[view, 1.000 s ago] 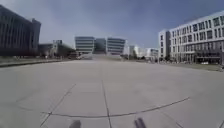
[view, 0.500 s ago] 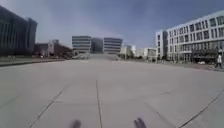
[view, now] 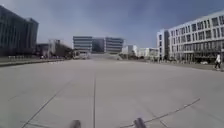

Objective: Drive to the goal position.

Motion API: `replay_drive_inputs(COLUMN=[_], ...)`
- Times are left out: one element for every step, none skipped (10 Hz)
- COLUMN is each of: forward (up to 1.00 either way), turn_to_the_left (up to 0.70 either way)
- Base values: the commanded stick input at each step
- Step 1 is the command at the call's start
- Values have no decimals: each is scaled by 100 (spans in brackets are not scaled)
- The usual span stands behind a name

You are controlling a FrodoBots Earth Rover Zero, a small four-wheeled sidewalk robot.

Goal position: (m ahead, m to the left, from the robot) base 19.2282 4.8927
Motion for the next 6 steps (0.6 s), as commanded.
replay_drive_inputs(forward=[100, 100, 100, 100, 100, 100], turn_to_the_left=[0, 0, 0, 0, 0, 0])
